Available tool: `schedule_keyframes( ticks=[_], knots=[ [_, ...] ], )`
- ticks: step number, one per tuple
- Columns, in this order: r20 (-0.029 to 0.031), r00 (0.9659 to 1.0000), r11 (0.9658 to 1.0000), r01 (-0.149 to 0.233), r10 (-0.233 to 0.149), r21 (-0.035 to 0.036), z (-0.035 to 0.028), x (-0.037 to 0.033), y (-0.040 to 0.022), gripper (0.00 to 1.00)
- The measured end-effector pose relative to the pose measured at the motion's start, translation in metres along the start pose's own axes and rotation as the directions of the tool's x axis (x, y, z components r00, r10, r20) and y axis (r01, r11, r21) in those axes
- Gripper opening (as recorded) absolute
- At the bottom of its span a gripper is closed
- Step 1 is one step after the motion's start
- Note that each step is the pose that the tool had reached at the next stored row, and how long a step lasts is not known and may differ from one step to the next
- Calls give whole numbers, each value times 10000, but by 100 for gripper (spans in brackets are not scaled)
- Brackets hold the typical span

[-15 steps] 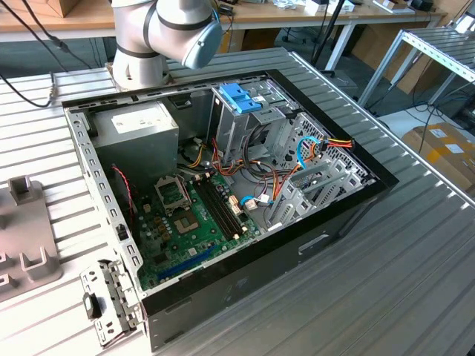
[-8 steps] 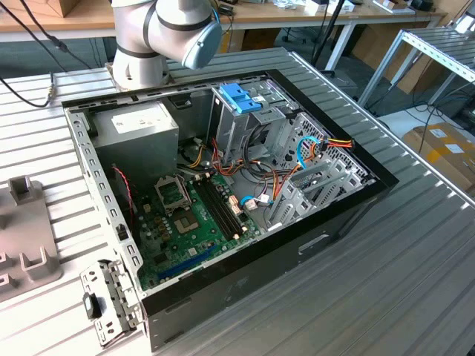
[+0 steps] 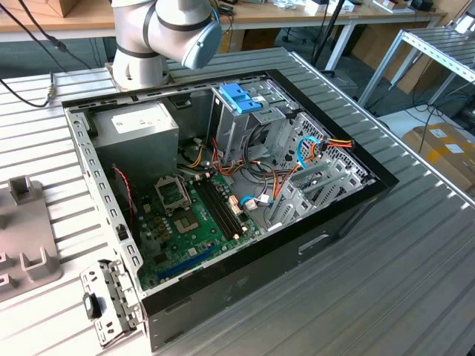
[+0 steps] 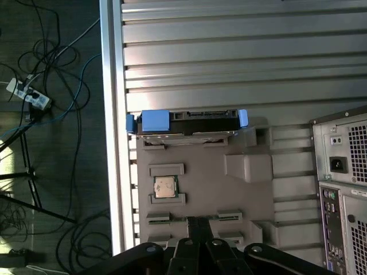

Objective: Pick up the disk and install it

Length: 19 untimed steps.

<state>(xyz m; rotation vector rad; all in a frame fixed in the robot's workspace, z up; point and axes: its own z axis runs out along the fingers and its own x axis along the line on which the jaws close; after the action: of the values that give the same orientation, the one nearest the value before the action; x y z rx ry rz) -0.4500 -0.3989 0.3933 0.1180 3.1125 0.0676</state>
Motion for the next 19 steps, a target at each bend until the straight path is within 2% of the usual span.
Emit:
schedule_keyframes(
  ticks=[19],
  knots=[
    [0, 10000, 10000, 0, 0, 0, -4, 120, -9, 11]
  ],
)
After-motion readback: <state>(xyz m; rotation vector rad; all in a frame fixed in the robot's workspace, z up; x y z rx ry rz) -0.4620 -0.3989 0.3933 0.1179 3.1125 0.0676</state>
